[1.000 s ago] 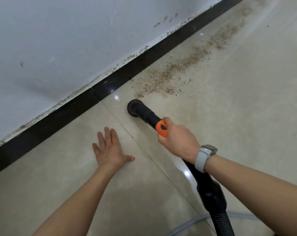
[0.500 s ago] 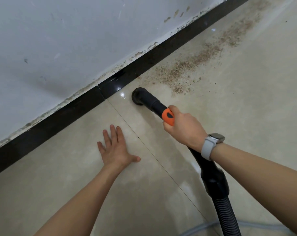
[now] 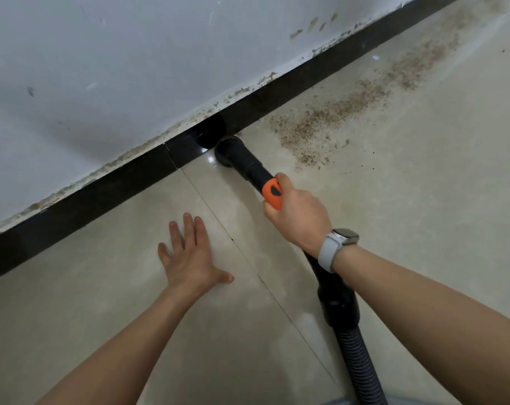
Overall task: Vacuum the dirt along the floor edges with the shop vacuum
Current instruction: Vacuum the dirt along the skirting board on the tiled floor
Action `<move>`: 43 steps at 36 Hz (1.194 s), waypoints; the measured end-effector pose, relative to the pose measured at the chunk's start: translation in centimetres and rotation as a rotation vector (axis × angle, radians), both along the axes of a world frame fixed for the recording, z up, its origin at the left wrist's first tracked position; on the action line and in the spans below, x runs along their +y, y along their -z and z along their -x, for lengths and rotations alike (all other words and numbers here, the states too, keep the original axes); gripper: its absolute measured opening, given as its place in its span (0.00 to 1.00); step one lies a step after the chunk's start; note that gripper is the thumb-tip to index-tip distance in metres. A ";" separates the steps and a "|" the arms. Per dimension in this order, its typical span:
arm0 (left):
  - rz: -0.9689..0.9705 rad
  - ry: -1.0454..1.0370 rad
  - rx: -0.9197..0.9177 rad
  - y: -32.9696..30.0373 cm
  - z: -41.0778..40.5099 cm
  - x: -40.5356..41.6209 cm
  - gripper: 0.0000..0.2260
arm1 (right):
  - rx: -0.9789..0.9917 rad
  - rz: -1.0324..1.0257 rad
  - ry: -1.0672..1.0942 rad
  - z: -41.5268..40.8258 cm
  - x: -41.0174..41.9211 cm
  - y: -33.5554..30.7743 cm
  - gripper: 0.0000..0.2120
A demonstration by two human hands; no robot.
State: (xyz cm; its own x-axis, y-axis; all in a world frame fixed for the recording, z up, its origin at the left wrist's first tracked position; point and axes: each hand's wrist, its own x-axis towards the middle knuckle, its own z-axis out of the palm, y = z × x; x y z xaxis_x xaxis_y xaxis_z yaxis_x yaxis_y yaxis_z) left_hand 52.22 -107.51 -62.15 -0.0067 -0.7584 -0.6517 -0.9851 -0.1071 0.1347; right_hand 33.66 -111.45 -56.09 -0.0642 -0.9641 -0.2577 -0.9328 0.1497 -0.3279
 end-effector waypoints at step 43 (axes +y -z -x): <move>-0.121 0.129 -0.189 -1.4 2.0 -1.7 0.61 | -0.057 -0.094 0.456 10.9 -6.0 -3.1 0.16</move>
State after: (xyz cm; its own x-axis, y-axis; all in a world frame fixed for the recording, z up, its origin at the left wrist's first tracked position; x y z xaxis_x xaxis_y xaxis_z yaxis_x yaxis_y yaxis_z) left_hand 50.19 -109.19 -60.73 0.0323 -0.6758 -0.7364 -0.9981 0.0171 -0.0594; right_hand 22.76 -117.42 -52.97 -0.4591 -0.8129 -0.3584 -0.7455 0.5720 -0.3421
